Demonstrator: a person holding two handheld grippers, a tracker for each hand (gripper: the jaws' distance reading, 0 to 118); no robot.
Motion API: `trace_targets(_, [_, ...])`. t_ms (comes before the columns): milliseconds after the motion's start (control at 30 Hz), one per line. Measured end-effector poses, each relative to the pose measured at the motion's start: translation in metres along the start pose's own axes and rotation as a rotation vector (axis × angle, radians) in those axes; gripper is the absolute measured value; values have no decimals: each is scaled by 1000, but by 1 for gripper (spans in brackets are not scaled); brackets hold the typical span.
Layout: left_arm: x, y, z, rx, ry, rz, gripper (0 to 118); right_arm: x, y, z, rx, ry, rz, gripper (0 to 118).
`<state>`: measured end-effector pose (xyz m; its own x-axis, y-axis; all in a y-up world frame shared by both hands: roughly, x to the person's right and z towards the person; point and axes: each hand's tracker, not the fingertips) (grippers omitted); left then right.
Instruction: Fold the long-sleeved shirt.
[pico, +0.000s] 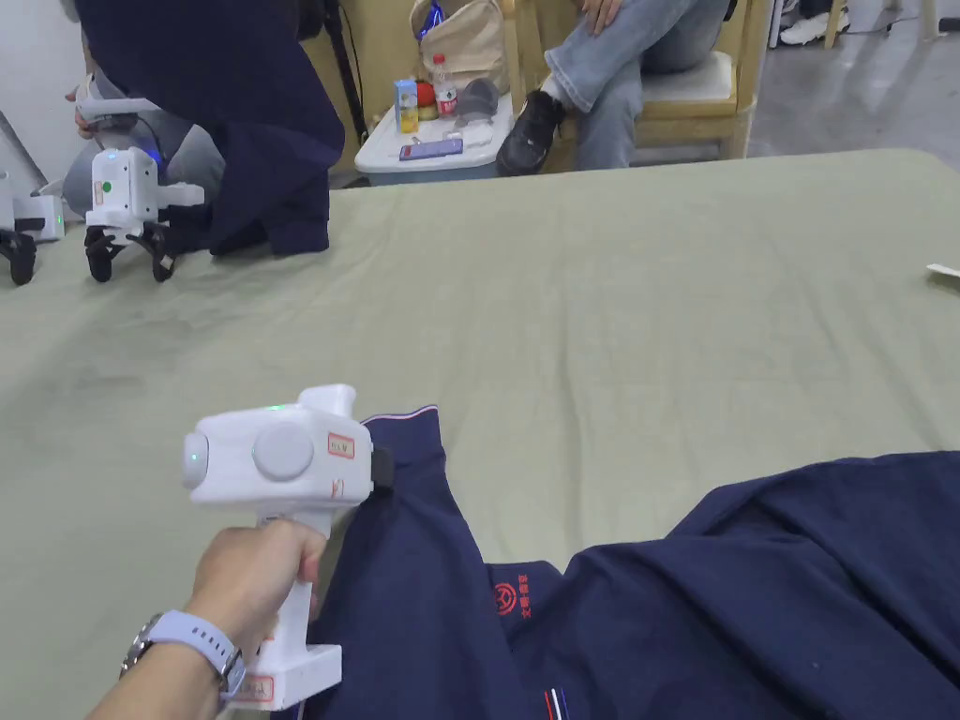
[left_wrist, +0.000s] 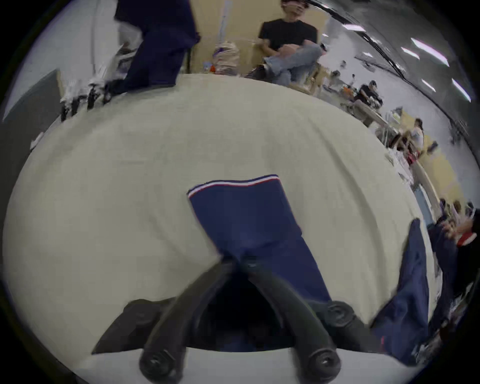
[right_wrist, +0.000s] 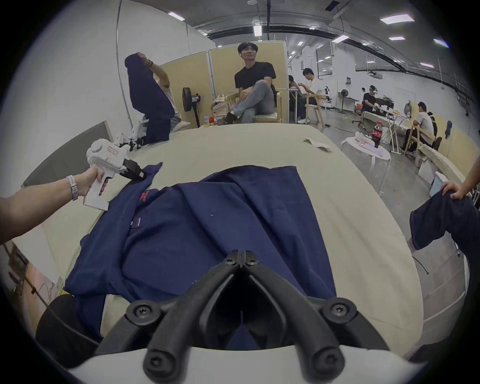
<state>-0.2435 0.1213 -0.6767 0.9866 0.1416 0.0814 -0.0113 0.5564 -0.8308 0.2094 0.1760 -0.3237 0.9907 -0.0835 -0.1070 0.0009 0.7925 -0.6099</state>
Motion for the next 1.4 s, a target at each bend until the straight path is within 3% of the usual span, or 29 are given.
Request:
trace_targets(67, [-9, 0, 7, 23, -18, 44, 0, 0, -4, -5, -3, 14, 6, 1])
trace_targets(167, [-4, 4, 54, 149, -49, -5, 0, -8, 1, 0, 1, 19, 29, 1])
trace_targets(333, [29, -18, 211, 422, -178, -72, 0, -15, 11, 28, 62, 41, 11, 1])
trace_targets(433, [50, -78, 300, 535, -268, -129, 0, -13, 10, 51, 108, 54, -26, 1])
trace_targets(567, [83, -183, 376, 521, -298, -195, 0, -12, 6, 76, 137, 53, -35, 1])
trace_targets(767, [92, -339, 427, 382, -355, -73, 0, -12, 0, 98, 152, 54, -39, 1])
trace_targets(867, [93, -382, 445, 378, -369, 132, 0, -12, -3, 97, 145, 65, -36, 1])
trace_targets(900, [91, -391, 451, 393, -385, 165, 6, -14, -4, 96, 142, 65, -33, 1])
trace_targets(1033, [81, -389, 468, 493, -393, 251, 109, -20, -3, 94, 147, 85, -27, 1])
trace_targets(1067, [75, -382, 470, 528, -421, 246, 111, -21, -2, 93, 148, 91, -26, 1])
trace_targets(1167, [63, -330, 449, 576, -430, 204, 111, -24, 2, 90, 156, 103, -29, 1])
trace_targets(1300, [62, -236, 377, 517, -165, -63, 105, -26, 10, 81, 165, 108, -24, 1])
trace_targets(1333, [59, -211, 348, 491, -93, -97, 82, -26, 12, 78, 164, 108, -25, 1])
trace_targets(1367, [40, -196, 319, 450, -59, -97, 45, -25, 14, 75, 163, 110, -26, 1])
trace_targets(1400, [35, -178, 291, 438, -17, -81, 0, -24, 15, 71, 163, 109, -30, 1])
